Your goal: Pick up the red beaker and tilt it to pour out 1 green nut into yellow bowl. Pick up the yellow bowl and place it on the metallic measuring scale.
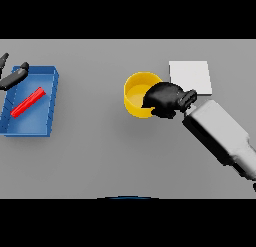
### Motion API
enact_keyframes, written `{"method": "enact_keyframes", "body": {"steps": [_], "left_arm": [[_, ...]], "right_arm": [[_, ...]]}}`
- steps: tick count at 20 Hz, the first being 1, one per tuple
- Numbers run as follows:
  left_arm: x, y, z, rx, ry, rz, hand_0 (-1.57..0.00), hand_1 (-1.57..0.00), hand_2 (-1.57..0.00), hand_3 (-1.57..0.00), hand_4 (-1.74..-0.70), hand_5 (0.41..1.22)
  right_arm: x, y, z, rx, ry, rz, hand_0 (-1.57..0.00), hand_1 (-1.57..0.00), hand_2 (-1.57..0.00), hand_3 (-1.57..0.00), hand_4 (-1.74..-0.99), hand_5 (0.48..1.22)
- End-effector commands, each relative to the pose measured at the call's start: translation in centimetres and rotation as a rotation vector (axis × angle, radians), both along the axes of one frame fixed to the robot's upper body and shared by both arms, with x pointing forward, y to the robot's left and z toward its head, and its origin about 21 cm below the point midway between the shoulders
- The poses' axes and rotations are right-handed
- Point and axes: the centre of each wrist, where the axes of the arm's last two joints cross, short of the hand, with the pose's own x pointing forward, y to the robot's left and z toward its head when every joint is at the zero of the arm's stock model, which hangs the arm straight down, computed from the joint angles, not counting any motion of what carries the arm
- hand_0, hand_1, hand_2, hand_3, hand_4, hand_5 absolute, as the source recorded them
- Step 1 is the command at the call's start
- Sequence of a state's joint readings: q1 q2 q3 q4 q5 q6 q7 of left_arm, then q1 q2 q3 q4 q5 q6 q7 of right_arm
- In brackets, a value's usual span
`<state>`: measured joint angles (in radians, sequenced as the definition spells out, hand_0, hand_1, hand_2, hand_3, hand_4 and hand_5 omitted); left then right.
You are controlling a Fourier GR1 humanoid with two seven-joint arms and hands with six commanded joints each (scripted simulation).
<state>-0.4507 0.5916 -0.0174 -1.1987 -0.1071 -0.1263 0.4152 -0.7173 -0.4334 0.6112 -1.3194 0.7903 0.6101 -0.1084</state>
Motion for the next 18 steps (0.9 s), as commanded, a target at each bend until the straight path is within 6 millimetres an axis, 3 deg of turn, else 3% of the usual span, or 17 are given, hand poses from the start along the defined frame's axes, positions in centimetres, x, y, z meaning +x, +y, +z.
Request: {"method": "enact_keyframes", "body": {"steps": [1, 5, 8, 13, 18], "left_arm": [[0.1, -0.2, -0.2, -0.011, 0.002, -0.001, 0.0, 0.0, 0.0, 0.0, -0.79, 0.702], [-0.1, -0.3, -0.2, -0.025, -0.01, -0.003, 0.0, 0.0, 0.0, 0.0, -0.8, 0.704], [-0.1, -0.5, 0.2, -0.031, 0.001, 0.01, 0.0, 0.0, 0.0, 0.0, -0.82, 0.717], [-0.3, -0.6, 0.7, -0.042, 0.005, 0.025, 0.0, 0.0, 0.0, 0.0, -0.84, 0.737], [-0.8, -0.7, 1.0, -0.043, 0.016, 0.036, 0.0, 0.0, 0.0, 0.0, -0.85, 0.76]], "right_arm": [[0.0, -0.1, 0.2, -0.006, -0.012, -0.013, -1.56, -1.56, -1.45, -1.2, -1.738, 1.219], [0.4, -1.0, 1.2, 0.008, -0.041, -0.049, -1.52, -1.57, -1.52, -1.18, -1.74, 1.219], [1.5, -2.2, 2.2, 0.004, -0.084, -0.113, -1.54, -1.57, -1.49, -1.18, -1.74, 1.22], [4.0, -5.9, 3.0, 0.031, -0.163, -0.207, -1.56, -1.57, -1.54, -1.15, -1.741, 1.221], [5.8, -9.0, 1.9, 0.028, -0.194, -0.306, -1.57, -1.57, -1.55, -1.15, -1.741, 1.221]]}}
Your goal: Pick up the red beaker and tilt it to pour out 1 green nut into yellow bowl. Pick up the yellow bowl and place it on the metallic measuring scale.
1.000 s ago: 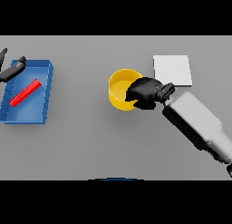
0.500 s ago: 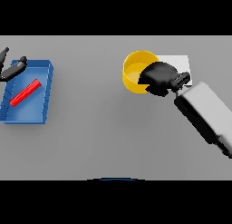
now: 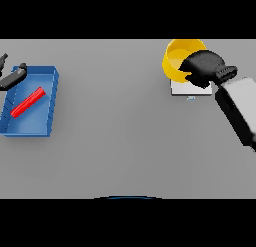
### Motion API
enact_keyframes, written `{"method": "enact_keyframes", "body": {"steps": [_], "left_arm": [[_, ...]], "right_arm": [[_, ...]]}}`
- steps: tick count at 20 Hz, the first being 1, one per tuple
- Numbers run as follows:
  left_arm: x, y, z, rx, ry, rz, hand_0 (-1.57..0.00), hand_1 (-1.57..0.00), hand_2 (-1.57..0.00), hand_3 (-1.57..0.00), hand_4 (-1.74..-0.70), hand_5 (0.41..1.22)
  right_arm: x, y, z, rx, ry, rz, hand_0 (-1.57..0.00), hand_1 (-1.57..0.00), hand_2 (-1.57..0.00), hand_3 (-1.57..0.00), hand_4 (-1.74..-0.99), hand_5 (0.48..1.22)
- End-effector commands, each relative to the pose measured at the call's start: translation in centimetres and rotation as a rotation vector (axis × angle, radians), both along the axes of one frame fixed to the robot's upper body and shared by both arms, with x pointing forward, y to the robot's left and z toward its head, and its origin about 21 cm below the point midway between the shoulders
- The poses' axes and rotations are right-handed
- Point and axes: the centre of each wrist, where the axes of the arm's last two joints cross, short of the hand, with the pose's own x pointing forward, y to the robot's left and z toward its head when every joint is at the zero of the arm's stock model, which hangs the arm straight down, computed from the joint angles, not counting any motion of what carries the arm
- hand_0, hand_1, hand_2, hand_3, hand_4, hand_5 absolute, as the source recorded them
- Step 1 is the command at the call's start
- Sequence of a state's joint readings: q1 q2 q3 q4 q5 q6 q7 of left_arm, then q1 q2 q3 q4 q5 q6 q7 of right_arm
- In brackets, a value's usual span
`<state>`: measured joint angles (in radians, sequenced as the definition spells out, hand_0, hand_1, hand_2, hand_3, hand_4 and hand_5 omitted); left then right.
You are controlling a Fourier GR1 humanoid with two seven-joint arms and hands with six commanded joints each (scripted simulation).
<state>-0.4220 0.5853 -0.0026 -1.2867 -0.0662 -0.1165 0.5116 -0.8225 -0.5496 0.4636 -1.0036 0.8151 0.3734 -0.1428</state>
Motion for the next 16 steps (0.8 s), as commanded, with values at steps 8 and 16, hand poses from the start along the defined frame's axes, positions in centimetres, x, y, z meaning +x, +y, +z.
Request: {"method": "enact_keyframes", "body": {"steps": [8, 16], "left_arm": [[0.7, -0.5, 0.0, 0.006, 0.024, 0.019, 0.0, 0.0, 0.0, 0.0, -0.86, 0.797], [0.6, -0.2, 0.2, 0.017, 0.027, 0.013, 0.0, 0.0, 0.0, 0.0, -0.85, 0.796]], "right_arm": [[2.0, -2.6, -2.6, 0.026, 0.021, -0.107, -1.57, -1.57, -1.43, -1.29, -1.741, 1.221], [2.5, -3.3, -4.3, 0.037, 0.075, -0.146, -1.57, -1.57, -1.38, -1.42, -1.741, 1.221]]}}
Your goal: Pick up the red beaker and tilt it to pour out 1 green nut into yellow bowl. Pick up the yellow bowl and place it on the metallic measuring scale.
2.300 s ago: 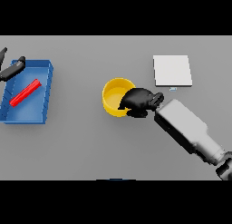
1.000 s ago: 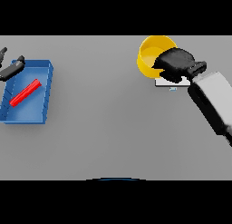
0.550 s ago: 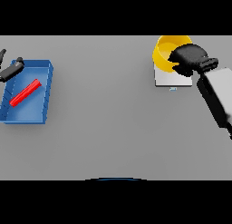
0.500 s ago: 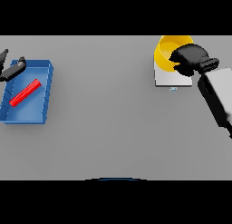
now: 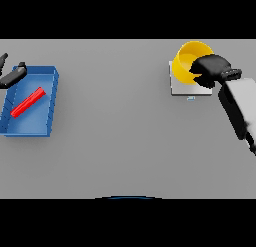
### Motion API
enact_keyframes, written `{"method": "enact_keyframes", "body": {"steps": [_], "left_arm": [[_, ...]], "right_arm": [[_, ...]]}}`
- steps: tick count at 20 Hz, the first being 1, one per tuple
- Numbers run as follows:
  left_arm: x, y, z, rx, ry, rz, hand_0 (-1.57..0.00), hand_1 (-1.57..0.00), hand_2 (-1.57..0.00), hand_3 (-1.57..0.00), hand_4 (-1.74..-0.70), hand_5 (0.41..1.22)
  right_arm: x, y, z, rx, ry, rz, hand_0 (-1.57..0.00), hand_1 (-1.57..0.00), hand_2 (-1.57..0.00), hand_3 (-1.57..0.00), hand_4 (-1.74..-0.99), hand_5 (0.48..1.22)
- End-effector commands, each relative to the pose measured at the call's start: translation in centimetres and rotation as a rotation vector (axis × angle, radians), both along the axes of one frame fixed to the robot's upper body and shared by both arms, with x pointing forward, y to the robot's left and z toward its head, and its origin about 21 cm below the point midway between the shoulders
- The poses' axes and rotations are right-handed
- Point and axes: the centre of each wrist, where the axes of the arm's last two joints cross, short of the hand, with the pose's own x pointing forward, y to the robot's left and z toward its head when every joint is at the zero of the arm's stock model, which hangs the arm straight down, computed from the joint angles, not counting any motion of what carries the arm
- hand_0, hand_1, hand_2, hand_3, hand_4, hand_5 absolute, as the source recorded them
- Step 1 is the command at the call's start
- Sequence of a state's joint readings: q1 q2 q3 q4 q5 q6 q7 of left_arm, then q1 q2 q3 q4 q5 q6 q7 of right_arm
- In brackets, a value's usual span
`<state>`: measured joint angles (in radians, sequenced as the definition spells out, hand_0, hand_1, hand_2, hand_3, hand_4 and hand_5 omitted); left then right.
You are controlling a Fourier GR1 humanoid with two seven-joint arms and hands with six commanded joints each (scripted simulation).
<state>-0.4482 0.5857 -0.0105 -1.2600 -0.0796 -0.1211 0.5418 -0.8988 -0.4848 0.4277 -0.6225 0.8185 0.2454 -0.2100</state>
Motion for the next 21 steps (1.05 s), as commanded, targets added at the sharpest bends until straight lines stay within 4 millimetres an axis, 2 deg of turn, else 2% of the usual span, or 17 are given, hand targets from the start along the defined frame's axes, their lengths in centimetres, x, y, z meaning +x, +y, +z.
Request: {"method": "enact_keyframes", "body": {"steps": [1, 2, 3, 4, 5, 6, 7, 9, 10, 12, 16, 21], "left_arm": [[-0.02, -0.2, -0.21, -0.002, -0.004, -0.008, 0.0, 0.0, 0.0, 0.0, -0.84, 0.788], [0.18, -0.11, -0.09, 0.0, 0.001, -0.001, 0.0, 0.0, 0.0, 0.0, -0.84, 0.783], [0.13, -0.17, -0.21, 0.003, 0.0, 0.0, 0.0, 0.0, 0.0, 0.0, -0.84, 0.78], [0.07, -0.09, -0.05, 0.001, 0.001, -0.002, 0.0, 0.0, 0.0, 0.0, -0.84, 0.779], [-0.05, 0.11, -0.22, -0.001, 0.007, -0.004, 0.0, 0.0, 0.0, 0.0, -0.84, 0.775], [0.13, 0.06, 0.13, -0.001, 0.006, -0.002, 0.0, 0.0, 0.0, 0.0, -0.84, 0.773], [-0.15, 0.13, -0.25, -0.001, 0.005, -0.011, 0.0, 0.0, 0.0, 0.0, -0.84, 0.774], [-0.15, 0.08, -0.14, -0.004, 0.007, -0.006, 0.0, 0.0, 0.0, 0.0, -0.83, 0.768], [-0.23, -0.31, -0.48, -0.014, 0.004, -0.011, 0.0, 0.0, 0.0, 0.0, -0.84, 0.764], [-0.14, 0.1, -0.39, -0.016, 0.001, -0.011, 0.0, 0.0, 0.0, 0.0, -0.84, 0.76], [-0.09, 0.03, 0.04, -0.005, -0.003, -0.002, 0.0, 0.0, 0.0, 0.0, -0.83, 0.752], [-0.19, -0.34, -0.36, -0.015, 0.005, -0.013, 0.0, 0.0, 0.0, 0.0, -0.83, 0.76]], "right_arm": [[0.07, -0.05, -0.15, -0.006, 0.007, -0.005, -1.57, -1.57, -1.38, -1.42, -1.741, 1.221], [0.07, 0.18, -0.16, -0.004, 0.005, -0.004, -1.57, -1.57, -1.37, -1.45, -1.741, 1.221], [0.03, -0.1, -0.36, -0.001, 0.012, 0.0, -1.57, -1.57, -1.4, -1.38, -1.741, 1.221], [-0.02, -0.11, -0.58, -0.002, 0.018, -0.011, -1.57, -1.5, -1.44, -1.25, -1.741, 1.221], [0.03, -0.32, -0.54, -0.006, 0.028, -0.01, -1.56, -1.43, -1.34, -1.11, -1.682, 1.221], [0.03, -0.21, -0.62, -0.003, 0.03, -0.02, -1.47, -1.28, -1.18, -0.96, -1.632, 1.145], [0.07, 0.02, -0.68, 0.012, 0.034, -0.03, -1.33, -1.12, -1.01, -0.82, -1.592, 1.074], [0.16, -0.01, -0.31, 0.04, 0.052, -0.049, -0.95, -0.81, -0.71, -0.58, -1.535, 0.965], [0.28, -0.17, 0.09, 0.047, 0.058, -0.053, -0.76, -0.67, -0.58, -0.48, -1.513, 0.923], [0.22, -0.2, -0.27, 0.053, 0.079, -0.06, -0.48, -0.46, -0.38, -0.32, -1.485, 0.863], [0.23, -0.21, -0.31, 0.017, 0.085, -0.053, -0.2, -0.19, -0.15, -0.13, -1.435, 0.817], [0.11, -0.14, -0.27, -0.007, 0.112, -0.064, -0.06, -0.06, -0.05, -0.04, -1.39, 0.779]]}}
